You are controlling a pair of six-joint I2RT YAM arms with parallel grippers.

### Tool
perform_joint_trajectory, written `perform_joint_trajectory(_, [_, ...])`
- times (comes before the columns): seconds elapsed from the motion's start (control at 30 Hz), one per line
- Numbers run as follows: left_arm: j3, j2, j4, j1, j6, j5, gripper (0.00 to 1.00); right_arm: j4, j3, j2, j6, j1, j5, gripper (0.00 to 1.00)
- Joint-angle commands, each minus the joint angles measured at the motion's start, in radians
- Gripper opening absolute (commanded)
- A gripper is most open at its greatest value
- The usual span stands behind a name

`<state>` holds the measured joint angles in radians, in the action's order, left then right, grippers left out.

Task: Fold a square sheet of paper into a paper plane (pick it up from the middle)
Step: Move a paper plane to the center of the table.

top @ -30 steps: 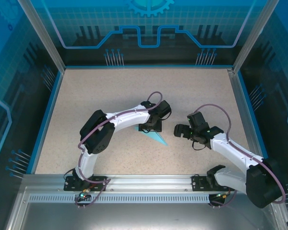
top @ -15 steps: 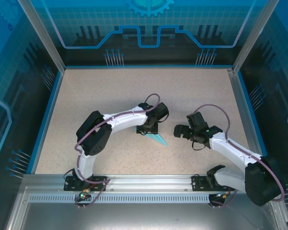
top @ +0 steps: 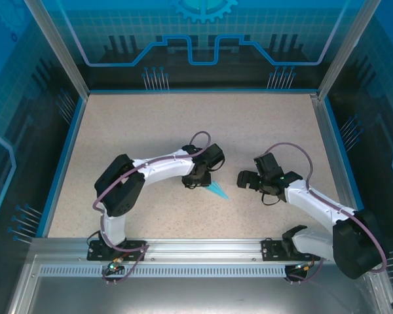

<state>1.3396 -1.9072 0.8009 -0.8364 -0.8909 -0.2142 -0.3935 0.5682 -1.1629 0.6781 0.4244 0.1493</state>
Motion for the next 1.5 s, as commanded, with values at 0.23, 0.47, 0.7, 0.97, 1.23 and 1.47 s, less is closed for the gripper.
perform_joint_trajectory(0.23, [-0.080, 0.085, -0.096, -0.006, -0.097, -0.004, 0.18, -0.001, 0.010, -0.020, 0.014, -0.022, -0.013, 0.99])
perform_joint_trajectory(0.47, [-0.073, 0.140, -0.090, -0.001, -0.055, -0.033, 0.11, -0.008, 0.015, -0.011, 0.017, -0.023, -0.019, 0.99])
perform_joint_trajectory(0.7, [-0.101, 0.250, -0.216, 0.054, 0.094, 0.102, 0.02, 0.001, 0.024, 0.031, 0.018, -0.023, -0.069, 0.98])
perform_joint_trajectory(0.97, [-0.166, 0.295, -0.445, 0.132, 0.210, 0.417, 0.01, 0.040, 0.013, 0.114, 0.034, -0.024, -0.145, 0.98])
perform_joint_trajectory(1.23, [-0.229, 0.217, -0.583, 0.180, 0.177, 0.517, 0.01, 0.104, -0.014, 0.159, 0.046, -0.021, -0.232, 0.93])
perform_joint_trajectory(1.47, [-0.311, 0.149, -0.729, 0.217, 0.128, 0.570, 0.00, 0.154, 0.015, 0.053, 0.038, 0.058, -0.274, 0.73])
